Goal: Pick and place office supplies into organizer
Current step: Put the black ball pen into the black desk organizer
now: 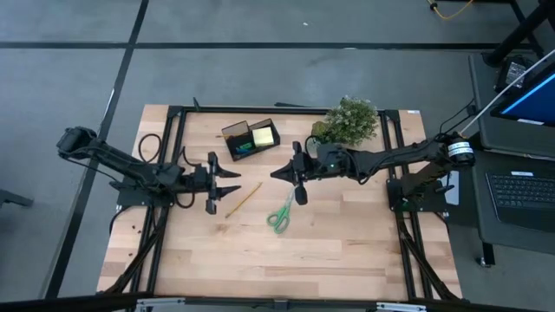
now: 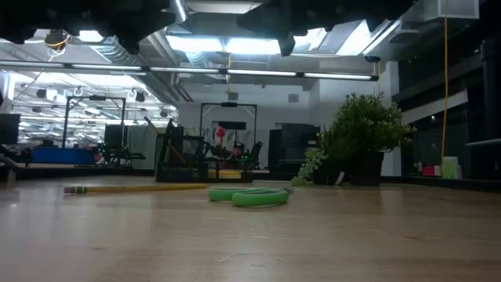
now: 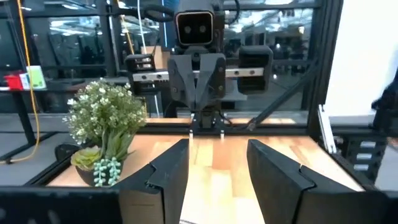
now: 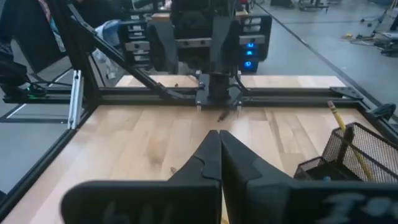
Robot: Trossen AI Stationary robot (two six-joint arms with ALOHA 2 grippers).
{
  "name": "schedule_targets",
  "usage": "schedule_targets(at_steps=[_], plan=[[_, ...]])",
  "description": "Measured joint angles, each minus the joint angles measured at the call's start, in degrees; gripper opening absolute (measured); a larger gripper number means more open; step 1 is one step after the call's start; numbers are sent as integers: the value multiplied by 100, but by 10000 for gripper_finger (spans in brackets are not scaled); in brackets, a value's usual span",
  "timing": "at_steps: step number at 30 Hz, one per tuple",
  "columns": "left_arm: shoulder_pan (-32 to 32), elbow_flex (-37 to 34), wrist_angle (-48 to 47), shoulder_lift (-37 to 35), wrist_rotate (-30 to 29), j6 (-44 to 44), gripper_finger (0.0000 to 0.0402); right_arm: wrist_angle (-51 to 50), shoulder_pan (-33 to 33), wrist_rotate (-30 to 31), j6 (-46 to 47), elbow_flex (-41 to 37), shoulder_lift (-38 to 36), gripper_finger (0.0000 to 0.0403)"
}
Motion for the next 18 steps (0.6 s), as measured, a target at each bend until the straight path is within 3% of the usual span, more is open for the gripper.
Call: schedule_targets(at_steps=[18], plan=[[-302, 2, -693, -224, -380, -211, 157, -208, 24, -280, -138, 0, 2, 20]])
